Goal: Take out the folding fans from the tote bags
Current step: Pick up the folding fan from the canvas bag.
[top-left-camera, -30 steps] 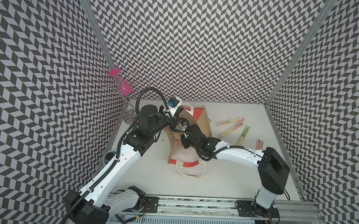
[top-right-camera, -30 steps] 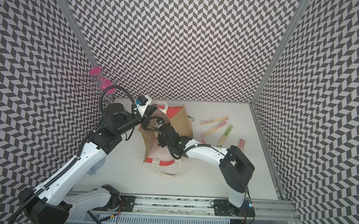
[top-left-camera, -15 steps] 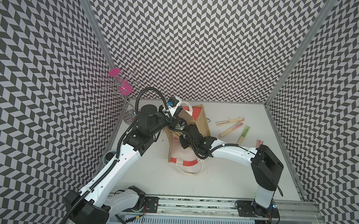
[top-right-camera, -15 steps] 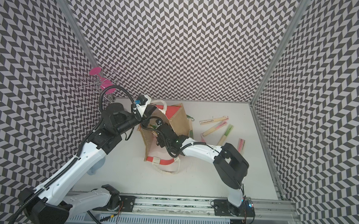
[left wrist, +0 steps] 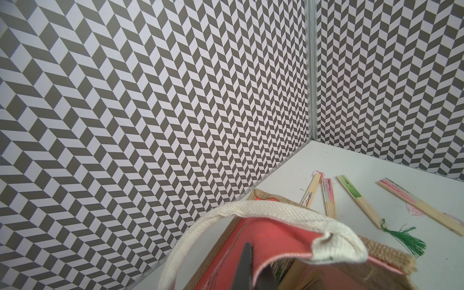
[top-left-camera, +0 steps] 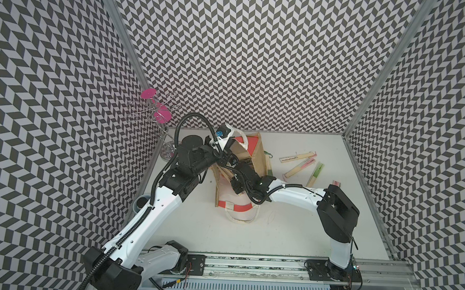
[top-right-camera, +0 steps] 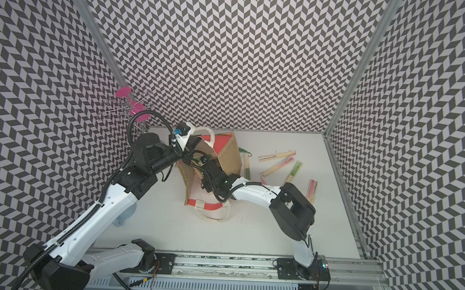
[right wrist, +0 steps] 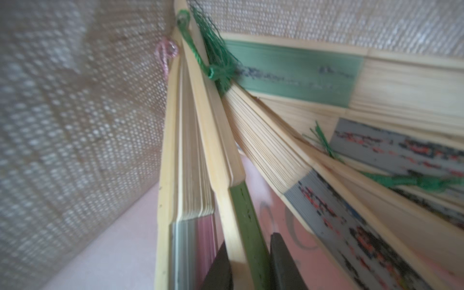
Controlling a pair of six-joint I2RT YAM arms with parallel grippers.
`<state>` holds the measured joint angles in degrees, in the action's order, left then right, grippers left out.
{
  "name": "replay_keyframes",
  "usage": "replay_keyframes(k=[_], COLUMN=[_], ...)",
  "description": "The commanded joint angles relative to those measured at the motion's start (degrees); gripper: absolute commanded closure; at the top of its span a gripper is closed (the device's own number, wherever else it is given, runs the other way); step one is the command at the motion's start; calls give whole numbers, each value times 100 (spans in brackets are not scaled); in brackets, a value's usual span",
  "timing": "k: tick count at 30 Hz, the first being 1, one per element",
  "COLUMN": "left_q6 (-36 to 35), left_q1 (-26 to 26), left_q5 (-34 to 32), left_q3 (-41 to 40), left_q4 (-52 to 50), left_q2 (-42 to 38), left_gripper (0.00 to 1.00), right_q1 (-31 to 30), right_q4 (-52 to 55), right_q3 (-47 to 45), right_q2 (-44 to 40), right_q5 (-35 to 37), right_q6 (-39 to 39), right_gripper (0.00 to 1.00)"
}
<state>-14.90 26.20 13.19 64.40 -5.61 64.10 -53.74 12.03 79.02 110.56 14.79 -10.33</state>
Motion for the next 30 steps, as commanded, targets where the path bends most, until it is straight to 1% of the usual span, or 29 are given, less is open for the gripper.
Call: replay_keyframes(k=[1, 4, 7, 11, 14, 19, 22, 26, 30], left_q6=[32, 13, -13, -29, -29, -9, 14, 93, 145], left_q1=[25, 26, 26, 26, 26, 24, 24, 21, 26], left_q5=[208, 155, 25, -198, -335, -466, -524, -587, -766], left_q3=[68, 59, 63, 70, 79, 65, 65, 58, 91], left_q4=[544, 527, 480, 416, 389, 405, 413, 466, 490], left_q2=[-196, -187, -139, -72, -34, 15, 39, 58, 101], left_gripper=[100, 100, 100, 100, 100, 100, 100, 100, 100], right_q1=[97, 100, 98, 84, 59, 56, 56, 59, 60], right_q4=[-95, -127, -140, -149, -229, -726, -1066, -1343, -1175], right_q3=[161, 159, 139, 50, -77, -564, -867, -1098, -1043], right_q2=[79, 30, -113, -450, -872, -1660, -2004, -2280, -2420], right_q5=[-172, -274, -211, -110, -113, -545, -647, -814, -1022], right_q6=[-41, 4, 4, -90, -168, -266, -454, -636, -693], right_gripper=[82, 90, 96, 99, 100, 100, 100, 100, 100])
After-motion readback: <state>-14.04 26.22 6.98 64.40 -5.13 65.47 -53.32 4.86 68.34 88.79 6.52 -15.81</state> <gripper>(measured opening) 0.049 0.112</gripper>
